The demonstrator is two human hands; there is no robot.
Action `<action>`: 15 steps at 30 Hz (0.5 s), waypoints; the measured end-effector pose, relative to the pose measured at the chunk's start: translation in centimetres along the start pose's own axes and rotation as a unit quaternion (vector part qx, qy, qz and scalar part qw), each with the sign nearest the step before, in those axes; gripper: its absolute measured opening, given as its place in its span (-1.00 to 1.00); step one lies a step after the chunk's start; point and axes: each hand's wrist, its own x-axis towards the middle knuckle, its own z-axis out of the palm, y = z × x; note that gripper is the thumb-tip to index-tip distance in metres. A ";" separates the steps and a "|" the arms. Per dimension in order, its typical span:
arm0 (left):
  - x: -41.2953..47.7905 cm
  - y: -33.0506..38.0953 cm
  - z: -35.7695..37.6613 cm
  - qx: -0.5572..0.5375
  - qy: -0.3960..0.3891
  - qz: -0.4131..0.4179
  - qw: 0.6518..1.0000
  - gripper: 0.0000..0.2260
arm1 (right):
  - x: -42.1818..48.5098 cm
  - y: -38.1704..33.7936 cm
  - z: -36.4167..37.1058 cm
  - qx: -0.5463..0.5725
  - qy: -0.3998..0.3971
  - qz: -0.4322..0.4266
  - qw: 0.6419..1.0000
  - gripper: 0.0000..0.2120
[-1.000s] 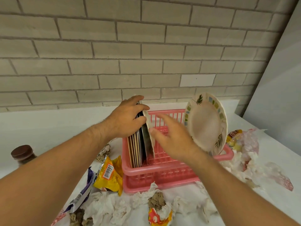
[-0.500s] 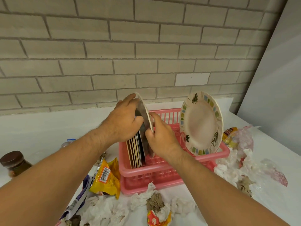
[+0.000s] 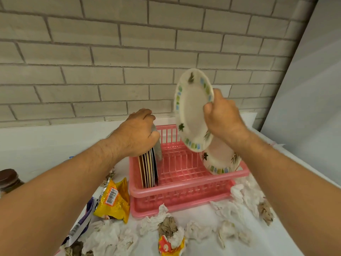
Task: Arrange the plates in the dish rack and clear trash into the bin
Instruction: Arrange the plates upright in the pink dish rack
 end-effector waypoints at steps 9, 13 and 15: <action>0.3 0.2 -0.1 0.017 -0.013 -0.001 1.000 -0.49 | -5.2 5.9 1.8 -0.022 -0.009 0.047 0.999 -0.45; 0.3 0.5 -0.1 0.021 -0.007 0.003 1.000 -0.52 | -6.2 6.6 2.6 -0.005 -0.014 0.064 0.998 -0.35; 0.3 0.5 -0.1 0.020 -0.001 0.004 1.000 -0.52 | -6.1 6.7 2.5 -0.013 -0.022 0.073 0.997 -0.33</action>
